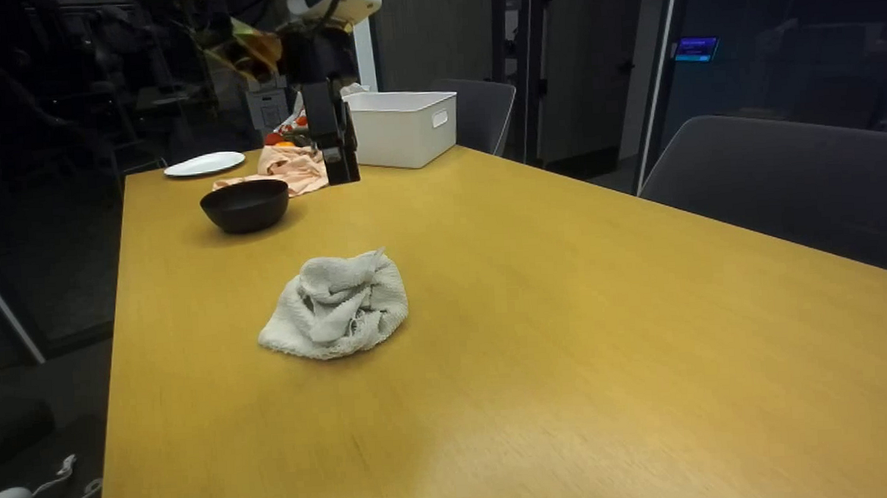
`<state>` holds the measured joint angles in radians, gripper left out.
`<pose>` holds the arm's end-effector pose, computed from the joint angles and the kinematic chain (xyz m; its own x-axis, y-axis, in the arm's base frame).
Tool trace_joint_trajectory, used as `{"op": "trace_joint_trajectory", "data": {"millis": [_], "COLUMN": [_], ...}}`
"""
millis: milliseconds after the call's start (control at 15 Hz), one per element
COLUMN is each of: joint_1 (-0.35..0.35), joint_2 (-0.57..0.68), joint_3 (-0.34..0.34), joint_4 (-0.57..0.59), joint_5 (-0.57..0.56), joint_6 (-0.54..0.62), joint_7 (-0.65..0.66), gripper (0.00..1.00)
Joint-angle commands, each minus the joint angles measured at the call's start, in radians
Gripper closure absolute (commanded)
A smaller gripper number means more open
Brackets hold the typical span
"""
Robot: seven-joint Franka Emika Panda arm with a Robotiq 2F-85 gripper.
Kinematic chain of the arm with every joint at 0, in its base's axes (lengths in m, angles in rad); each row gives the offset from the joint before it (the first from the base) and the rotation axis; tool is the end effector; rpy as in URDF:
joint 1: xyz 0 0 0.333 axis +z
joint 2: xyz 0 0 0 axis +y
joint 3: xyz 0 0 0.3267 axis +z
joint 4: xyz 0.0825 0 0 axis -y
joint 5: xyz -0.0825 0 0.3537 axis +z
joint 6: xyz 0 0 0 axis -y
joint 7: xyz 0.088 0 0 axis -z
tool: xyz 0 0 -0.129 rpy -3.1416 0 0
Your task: Wrap up the blocks on the white towel
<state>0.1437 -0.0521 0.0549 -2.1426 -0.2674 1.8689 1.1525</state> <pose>0.4683 0.0682 0.4174 0.6715 -0.7314 0.1190 -0.7259 -0.6171 0.3037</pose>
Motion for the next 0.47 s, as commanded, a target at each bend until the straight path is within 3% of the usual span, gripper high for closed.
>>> {"op": "trace_joint_trajectory", "data": {"millis": [0,400], "joint_1": [-0.032,-0.046], "joint_2": [-0.028,-0.079], "joint_3": [0.022,0.026], "joint_4": [-0.007,-0.045], "joint_5": [0.011,0.020], "joint_6": [0.002,0.018], "joint_7": [-0.001,0.001], "gripper": [0.01,0.00]}}
